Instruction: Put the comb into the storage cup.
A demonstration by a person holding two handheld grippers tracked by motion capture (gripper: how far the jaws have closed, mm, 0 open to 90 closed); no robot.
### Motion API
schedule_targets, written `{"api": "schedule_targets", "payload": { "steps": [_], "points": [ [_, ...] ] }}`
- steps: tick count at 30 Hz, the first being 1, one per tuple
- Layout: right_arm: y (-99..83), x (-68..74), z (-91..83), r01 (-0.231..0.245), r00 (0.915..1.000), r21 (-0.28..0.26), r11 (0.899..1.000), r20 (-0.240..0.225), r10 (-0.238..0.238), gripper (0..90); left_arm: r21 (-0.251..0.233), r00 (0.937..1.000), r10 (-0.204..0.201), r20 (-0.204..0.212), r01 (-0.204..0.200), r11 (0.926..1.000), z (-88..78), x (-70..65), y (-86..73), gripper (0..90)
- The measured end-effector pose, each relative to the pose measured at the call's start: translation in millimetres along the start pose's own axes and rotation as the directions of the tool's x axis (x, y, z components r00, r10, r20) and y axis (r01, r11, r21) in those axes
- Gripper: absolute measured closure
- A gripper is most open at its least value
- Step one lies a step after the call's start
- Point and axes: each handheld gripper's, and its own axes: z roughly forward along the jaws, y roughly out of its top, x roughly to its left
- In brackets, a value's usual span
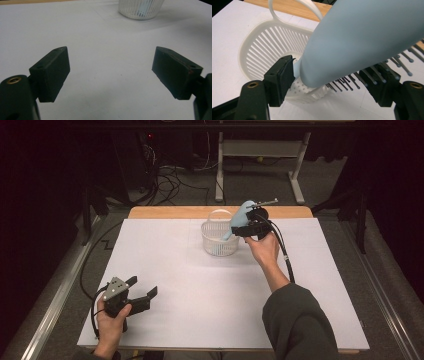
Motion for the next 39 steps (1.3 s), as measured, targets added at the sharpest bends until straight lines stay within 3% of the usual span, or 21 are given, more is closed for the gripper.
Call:
{"api": "schedule_targets", "payload": {
  "steps": [39],
  "points": [
    [-8.3,-2.0,-25.4,0.022,0.9996,-0.032,0.999,-0.018,-0.023,26.0,-0.006,0.9999,-0.012,-0.004,0.012,0.9999,-0.9,1.2,-0.4,15.8]
  ]
}}
